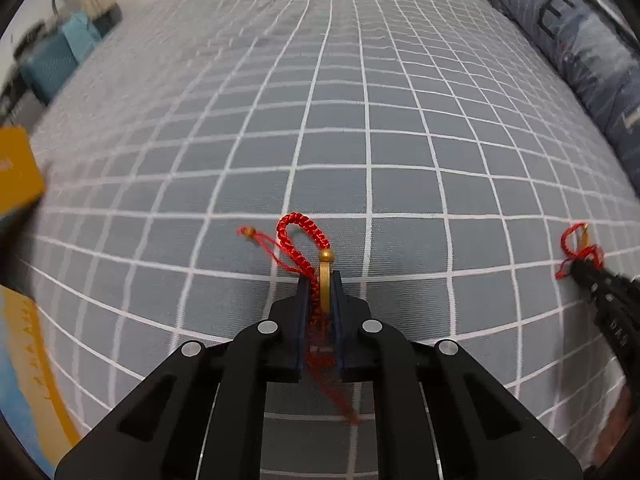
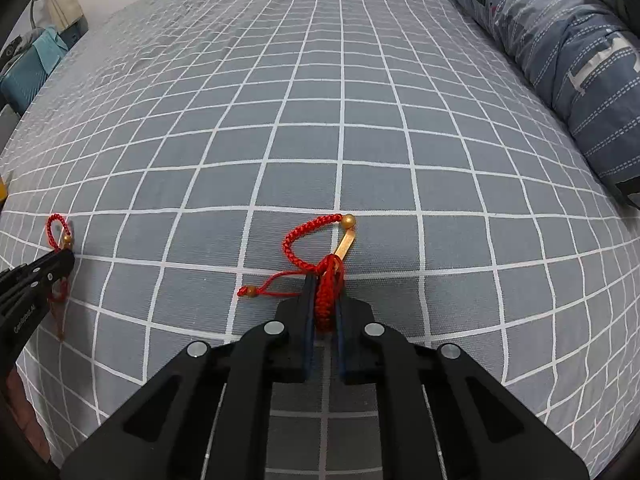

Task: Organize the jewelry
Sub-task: 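Grasp red string bracelet with left tool while right tool grasps the other, then carry both red string bracelets over to the open white box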

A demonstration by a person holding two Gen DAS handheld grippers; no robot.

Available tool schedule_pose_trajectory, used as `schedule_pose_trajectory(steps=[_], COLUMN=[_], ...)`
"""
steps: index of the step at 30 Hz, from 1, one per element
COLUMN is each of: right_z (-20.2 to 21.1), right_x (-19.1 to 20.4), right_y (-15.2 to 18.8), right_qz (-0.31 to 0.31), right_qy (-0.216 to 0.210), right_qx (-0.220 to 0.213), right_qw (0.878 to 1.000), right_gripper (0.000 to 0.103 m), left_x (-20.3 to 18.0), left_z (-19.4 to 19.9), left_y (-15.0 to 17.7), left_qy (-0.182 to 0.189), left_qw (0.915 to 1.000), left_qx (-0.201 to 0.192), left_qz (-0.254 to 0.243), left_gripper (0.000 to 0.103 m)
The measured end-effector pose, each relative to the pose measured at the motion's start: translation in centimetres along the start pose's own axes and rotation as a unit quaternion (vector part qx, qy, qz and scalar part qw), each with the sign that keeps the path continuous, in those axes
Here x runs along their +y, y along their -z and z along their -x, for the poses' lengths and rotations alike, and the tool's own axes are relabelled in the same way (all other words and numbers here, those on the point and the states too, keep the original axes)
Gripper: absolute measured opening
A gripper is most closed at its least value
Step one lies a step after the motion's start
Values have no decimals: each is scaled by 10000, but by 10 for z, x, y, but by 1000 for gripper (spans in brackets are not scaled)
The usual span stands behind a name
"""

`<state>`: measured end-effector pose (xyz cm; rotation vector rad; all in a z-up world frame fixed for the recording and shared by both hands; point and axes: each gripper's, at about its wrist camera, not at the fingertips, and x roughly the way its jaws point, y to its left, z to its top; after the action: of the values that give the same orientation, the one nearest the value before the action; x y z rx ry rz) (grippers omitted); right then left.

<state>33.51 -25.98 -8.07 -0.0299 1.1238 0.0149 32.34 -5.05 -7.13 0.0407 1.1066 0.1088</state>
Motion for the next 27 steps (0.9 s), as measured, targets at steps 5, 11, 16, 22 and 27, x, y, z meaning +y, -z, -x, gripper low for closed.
schedule_pose_trajectory(steps=[5, 11, 16, 22, 27], right_z=[7, 14, 26, 46, 62], right_x=[1, 4, 4, 4, 3], right_y=[-1, -1, 2, 8, 15], right_qz=[-36, 3, -9, -16, -54], right_qy=[-49, 14, -14, -6, -40], right_qx=[-76, -211, -334, -441, -491], right_qw=[10000, 9998, 9994, 9990, 9988], right_gripper=[7, 7, 7, 7, 7], left_x=[-2, 4, 8, 9, 9], left_z=[13, 30, 36, 48, 64], left_y=[0, -2, 2, 10, 18], left_qy=[67, 259, 302, 311, 431], left_qw=[9999, 9994, 9993, 9992, 9987], left_qx=[-130, -202, -203, -221, -260], left_qz=[-43, 51, 104, 82, 45], left_gripper=[9, 9, 9, 9, 9])
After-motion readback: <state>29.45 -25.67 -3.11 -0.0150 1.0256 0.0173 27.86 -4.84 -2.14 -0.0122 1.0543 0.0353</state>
